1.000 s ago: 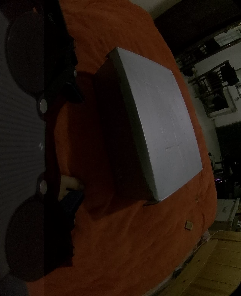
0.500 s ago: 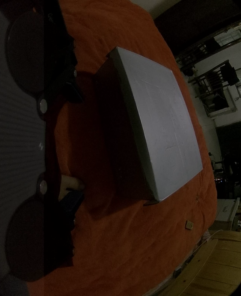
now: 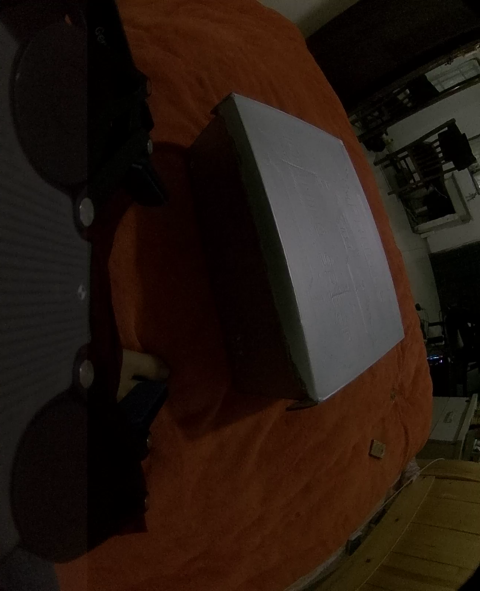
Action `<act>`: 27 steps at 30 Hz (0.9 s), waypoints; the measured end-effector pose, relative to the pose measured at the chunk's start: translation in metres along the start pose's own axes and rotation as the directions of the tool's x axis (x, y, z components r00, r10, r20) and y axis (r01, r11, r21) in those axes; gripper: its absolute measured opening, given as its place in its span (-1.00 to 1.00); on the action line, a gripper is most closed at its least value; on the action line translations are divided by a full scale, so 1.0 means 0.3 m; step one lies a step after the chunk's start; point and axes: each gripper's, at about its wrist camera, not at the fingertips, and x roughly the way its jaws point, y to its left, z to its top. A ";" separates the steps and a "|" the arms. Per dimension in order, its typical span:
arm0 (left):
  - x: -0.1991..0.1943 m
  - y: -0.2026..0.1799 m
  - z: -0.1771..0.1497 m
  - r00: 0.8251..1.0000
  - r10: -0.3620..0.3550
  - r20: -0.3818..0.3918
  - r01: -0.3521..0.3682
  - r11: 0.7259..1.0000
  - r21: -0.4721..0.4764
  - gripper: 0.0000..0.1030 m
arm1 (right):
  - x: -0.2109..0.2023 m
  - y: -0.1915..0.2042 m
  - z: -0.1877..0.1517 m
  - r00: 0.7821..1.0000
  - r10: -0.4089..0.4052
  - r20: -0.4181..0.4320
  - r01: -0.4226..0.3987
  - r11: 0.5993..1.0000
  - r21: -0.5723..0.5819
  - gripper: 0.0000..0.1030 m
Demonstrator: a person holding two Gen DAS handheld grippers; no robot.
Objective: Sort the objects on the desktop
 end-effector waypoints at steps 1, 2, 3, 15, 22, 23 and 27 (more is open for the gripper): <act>-0.005 -0.003 0.001 1.000 0.001 0.000 -0.001 1.000 0.000 0.98 | -0.001 0.001 0.002 1.000 0.000 0.000 0.000 1.000 0.000 1.00; -0.010 -0.005 0.002 1.000 0.001 0.001 -0.001 1.000 0.000 0.98 | -0.002 0.002 0.005 1.000 0.000 0.000 0.000 1.000 0.000 1.00; -0.009 -0.004 0.002 1.000 0.001 0.000 -0.001 1.000 -0.001 0.98 | -0.002 0.002 0.004 1.000 0.000 -0.001 0.000 1.000 0.001 1.00; -0.012 -0.003 0.004 1.000 0.000 0.000 0.000 1.000 -0.001 0.98 | 0.002 0.006 0.006 1.000 0.000 0.002 0.000 1.000 0.004 1.00; -0.013 -0.002 0.007 1.000 0.001 0.002 -0.001 1.000 0.002 0.98 | 0.004 0.009 0.007 1.000 -0.001 0.004 0.001 1.000 0.004 1.00; -0.013 -0.002 0.007 1.000 0.002 0.002 -0.002 1.000 0.001 0.98 | 0.004 0.010 0.008 1.000 -0.001 0.004 0.001 1.000 0.004 1.00; -0.012 0.001 0.010 1.000 0.002 0.001 -0.002 1.000 0.001 0.98 | -0.001 0.003 0.002 1.000 -0.002 0.006 0.001 1.000 0.005 1.00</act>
